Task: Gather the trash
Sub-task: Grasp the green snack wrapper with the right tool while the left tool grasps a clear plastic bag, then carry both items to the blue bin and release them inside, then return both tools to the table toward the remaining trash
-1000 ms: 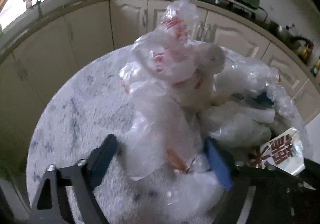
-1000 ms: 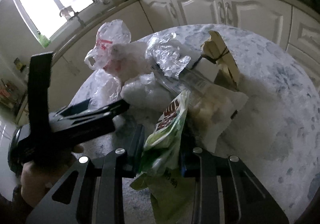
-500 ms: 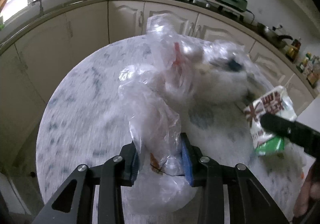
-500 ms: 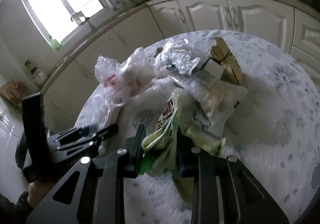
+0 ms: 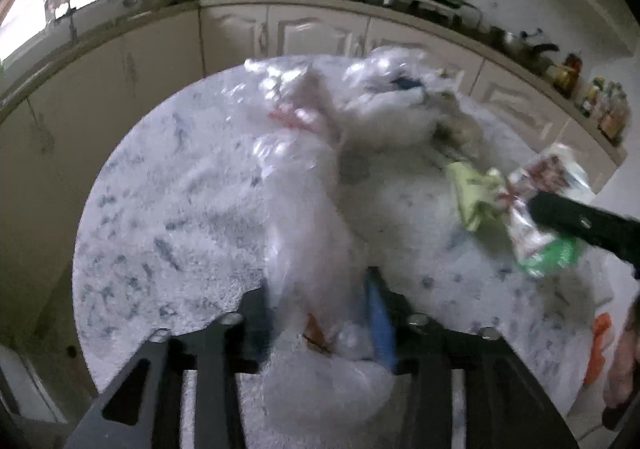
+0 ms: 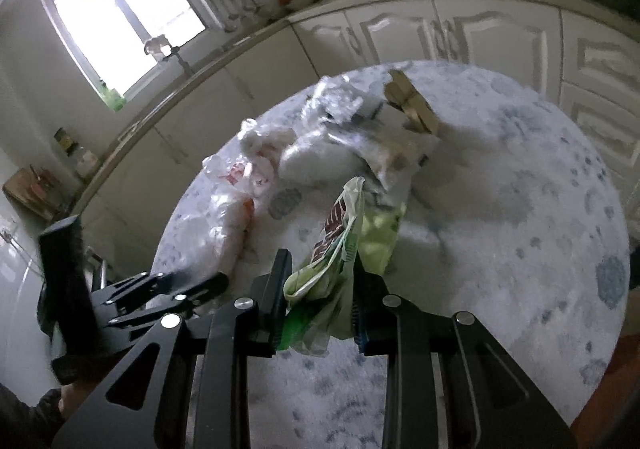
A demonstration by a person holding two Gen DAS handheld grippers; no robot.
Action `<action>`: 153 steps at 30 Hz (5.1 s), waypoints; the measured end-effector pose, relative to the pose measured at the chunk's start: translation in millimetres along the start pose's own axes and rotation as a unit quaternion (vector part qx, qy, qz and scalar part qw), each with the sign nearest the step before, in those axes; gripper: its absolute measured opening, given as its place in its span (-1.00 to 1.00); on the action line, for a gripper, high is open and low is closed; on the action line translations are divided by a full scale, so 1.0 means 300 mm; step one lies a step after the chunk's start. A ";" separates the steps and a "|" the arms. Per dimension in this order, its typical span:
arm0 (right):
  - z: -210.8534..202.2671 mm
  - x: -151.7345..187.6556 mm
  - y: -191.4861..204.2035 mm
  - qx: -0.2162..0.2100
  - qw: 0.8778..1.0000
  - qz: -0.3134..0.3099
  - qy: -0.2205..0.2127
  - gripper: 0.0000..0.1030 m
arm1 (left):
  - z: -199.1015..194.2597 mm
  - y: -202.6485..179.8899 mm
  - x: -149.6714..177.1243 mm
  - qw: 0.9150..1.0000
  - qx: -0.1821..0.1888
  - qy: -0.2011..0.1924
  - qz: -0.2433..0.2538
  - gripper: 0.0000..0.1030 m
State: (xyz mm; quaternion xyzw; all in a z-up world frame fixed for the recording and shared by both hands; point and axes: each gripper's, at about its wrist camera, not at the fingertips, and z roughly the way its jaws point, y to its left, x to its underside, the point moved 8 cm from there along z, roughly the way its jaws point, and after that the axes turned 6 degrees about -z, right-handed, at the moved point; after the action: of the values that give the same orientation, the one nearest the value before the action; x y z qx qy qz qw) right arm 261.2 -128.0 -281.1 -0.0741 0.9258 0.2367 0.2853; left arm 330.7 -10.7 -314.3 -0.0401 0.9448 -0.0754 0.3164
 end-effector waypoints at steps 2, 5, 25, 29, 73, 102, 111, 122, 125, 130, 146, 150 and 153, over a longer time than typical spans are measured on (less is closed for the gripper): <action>-0.009 0.018 -0.010 -0.002 1.000 0.006 0.002 -0.49 | 0.029 -0.002 -0.030 1.000 -0.011 -0.005 0.000 0.34; -0.031 0.031 -0.021 0.001 1.000 0.008 -0.002 -0.49 | 0.061 -0.007 -0.050 1.000 -0.015 -0.007 -0.004 0.08; -0.313 -0.029 -0.141 0.036 0.995 0.023 -0.090 -0.49 | -0.251 -0.341 -0.121 0.989 0.069 -0.107 0.073 -0.52; -0.417 -0.044 -0.230 0.064 0.991 0.037 -0.115 -0.48 | -0.298 -0.486 -0.145 0.982 0.098 -0.124 0.106 -0.52; -0.595 0.473 -1.547 0.223 0.903 0.361 -0.060 0.88 | 0.563 -1.788 0.002 0.945 0.158 0.115 0.263 0.93; -0.803 0.072 -0.775 0.240 0.938 0.205 -0.146 1.00 | -0.515 -0.846 -0.022 0.969 0.163 -0.098 0.159 0.98; -0.731 -0.076 -0.463 0.215 0.956 0.124 -0.157 1.00 | -0.776 -0.504 0.031 0.975 0.102 -0.169 0.105 0.98; -0.573 -0.177 -0.100 0.196 0.971 0.021 -0.137 1.00 | -0.980 -0.186 0.144 0.977 0.051 -0.203 0.035 0.98; -0.527 -0.178 -0.038 0.204 0.971 -0.007 -0.127 1.00 | -1.000 -0.117 0.153 0.978 0.044 -0.202 0.018 0.98; -0.420 -0.162 0.049 0.192 0.976 -0.028 -0.104 1.00 | -0.996 -0.031 0.156 0.980 0.024 -0.196 0.002 0.98; -0.003 -0.057 0.028 0.174 0.984 -0.018 0.013 1.00 | -0.772 0.111 0.069 0.992 -0.007 -0.120 -0.034 0.98; 0.054 -0.046 -0.004 0.172 0.985 -0.005 0.027 0.99 | -0.711 0.115 0.057 0.994 -0.010 -0.106 -0.035 0.98; 0.093 -0.039 -0.020 0.172 0.984 -0.004 0.038 0.93 | -0.658 0.111 0.045 0.995 -0.014 -0.095 -0.035 0.98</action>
State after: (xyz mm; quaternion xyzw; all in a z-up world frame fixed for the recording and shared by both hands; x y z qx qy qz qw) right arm 286.2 -119.8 -297.0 -0.0360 0.9625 0.0698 0.2595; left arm 199.9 43.5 -172.3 -0.0841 0.9093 -0.0693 0.4017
